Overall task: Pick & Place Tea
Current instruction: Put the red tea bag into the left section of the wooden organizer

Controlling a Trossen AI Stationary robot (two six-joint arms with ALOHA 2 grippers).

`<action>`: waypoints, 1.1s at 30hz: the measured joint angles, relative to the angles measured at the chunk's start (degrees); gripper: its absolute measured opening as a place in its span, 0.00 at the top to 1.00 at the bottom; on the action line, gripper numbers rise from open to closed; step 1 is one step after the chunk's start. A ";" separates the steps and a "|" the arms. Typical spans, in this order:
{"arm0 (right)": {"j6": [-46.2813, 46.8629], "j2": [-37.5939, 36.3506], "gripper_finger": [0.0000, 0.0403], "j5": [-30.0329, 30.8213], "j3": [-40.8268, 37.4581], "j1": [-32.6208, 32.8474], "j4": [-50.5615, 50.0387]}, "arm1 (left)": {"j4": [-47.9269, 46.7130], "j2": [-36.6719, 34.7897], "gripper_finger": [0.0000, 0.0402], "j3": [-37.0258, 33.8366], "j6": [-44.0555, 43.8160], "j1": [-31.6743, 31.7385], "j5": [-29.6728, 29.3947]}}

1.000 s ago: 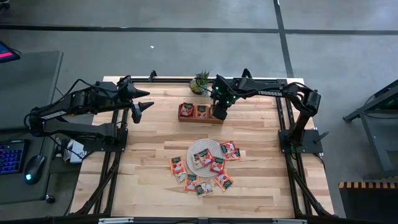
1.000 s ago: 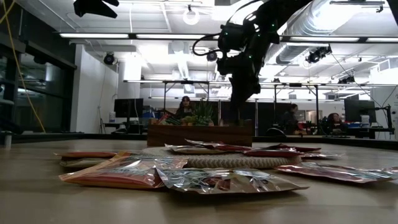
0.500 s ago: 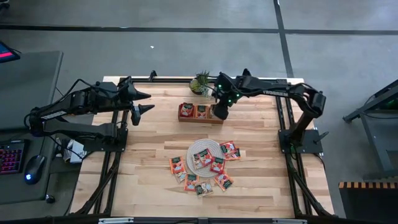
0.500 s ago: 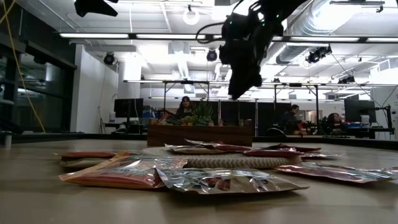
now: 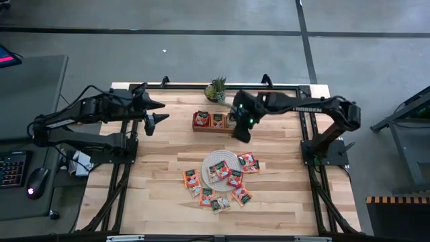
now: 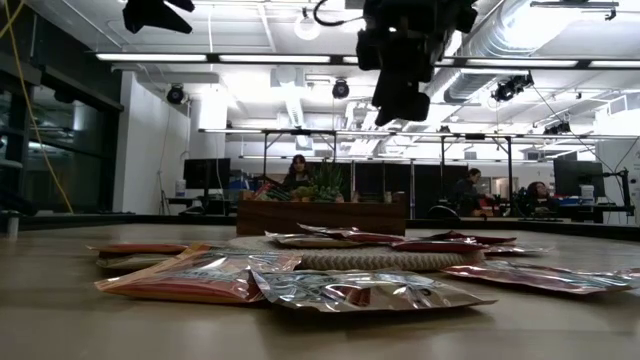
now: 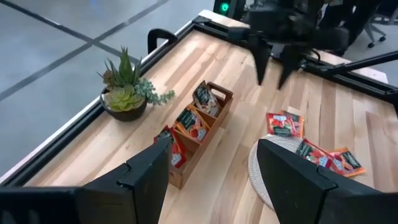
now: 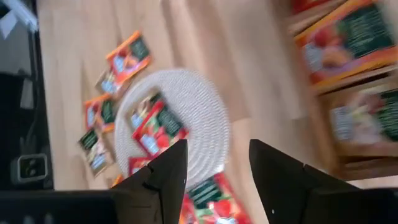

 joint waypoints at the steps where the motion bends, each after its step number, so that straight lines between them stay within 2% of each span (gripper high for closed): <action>1: 0.63 0.00 0.58 -0.02 -0.77 1.15 0.85 | 0.03 0.29 0.42 0.00 -0.04 -0.02 -0.22; 4: 2.73 0.00 0.58 0.22 -3.86 4.40 4.39 | 0.19 0.79 0.42 0.00 -0.21 0.00 -0.48; 9: 7.33 0.00 0.58 1.71 -11.76 8.68 16.11 | 0.16 1.66 0.42 0.00 -1.68 0.00 -0.52; 16: 12.54 0.02 0.58 4.91 -21.11 11.81 32.12 | 0.20 4.04 0.42 0.00 -3.97 0.00 -0.22; 19: 12.97 0.23 0.58 6.09 -23.43 12.95 36.80 | 2.59 4.82 0.42 -2.35 -5.40 -0.02 1.17; 27: 11.20 1.95 0.58 11.05 -24.56 15.48 39.85 | 21.38 4.33 0.42 -17.77 -16.27 -0.17 8.25; 33: 11.82 5.15 0.58 13.37 -25.58 16.22 43.69 | 35.59 6.47 0.42 -25.90 -23.92 -4.84 9.65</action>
